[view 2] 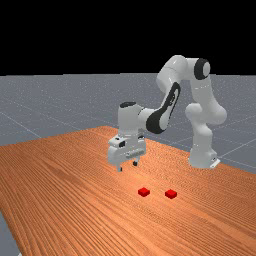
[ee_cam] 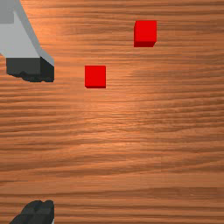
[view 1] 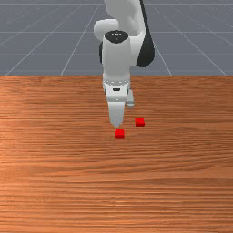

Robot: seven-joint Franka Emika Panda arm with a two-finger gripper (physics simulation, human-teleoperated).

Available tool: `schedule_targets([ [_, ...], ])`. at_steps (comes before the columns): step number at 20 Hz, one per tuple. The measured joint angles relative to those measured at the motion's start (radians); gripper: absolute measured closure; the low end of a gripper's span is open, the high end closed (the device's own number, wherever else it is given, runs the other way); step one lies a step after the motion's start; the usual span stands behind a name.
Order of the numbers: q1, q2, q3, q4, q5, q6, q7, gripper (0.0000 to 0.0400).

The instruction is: Stack all the cube

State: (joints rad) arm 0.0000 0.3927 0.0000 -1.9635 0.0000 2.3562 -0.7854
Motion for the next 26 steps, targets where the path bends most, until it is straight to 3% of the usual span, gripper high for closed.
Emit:
schedule_targets([
  [1, 0.0, 0.0, 0.0, 0.0, 0.0, 0.0, 0.0, 0.0157],
  [2, 0.0, 0.0, 0.0, 0.0, 0.0, 0.0, 0.0, 0.0252],
  [3, 0.0, 0.0, 0.0, 0.0, 0.0, 0.0, 0.0, 0.031],
  [5, 0.0, 0.0, 0.0, 0.0, 0.0, 0.0, 0.0, 0.0367],
  [6, 0.0, 0.038, 0.0, 0.017, 0.0, 0.028, 0.0, 0.0223],
  [7, 0.0, 0.074, 0.0, 0.014, 0.0, 0.064, 0.0, 0.0135],
  [8, 0.0, 0.1, 0.0, 0.011, 0.0, 0.087, 0.0, 0.0082],
  [10, -0.003, 0.121, 0.0, 0.009, 0.001, 0.098, -0.006, 0.003],
  [14, -0.018, 0.129, 0.004, 0.004, 0.012, 0.119, -0.025, 0.0004],
  [23, -0.041, 0.004, 0.023, -0.217, 0.047, 0.211, -0.062, 0.0],
  [26, -0.001, 0.012, 0.002, -0.218, 0.025, 0.223, 0.038, 0.0],
])
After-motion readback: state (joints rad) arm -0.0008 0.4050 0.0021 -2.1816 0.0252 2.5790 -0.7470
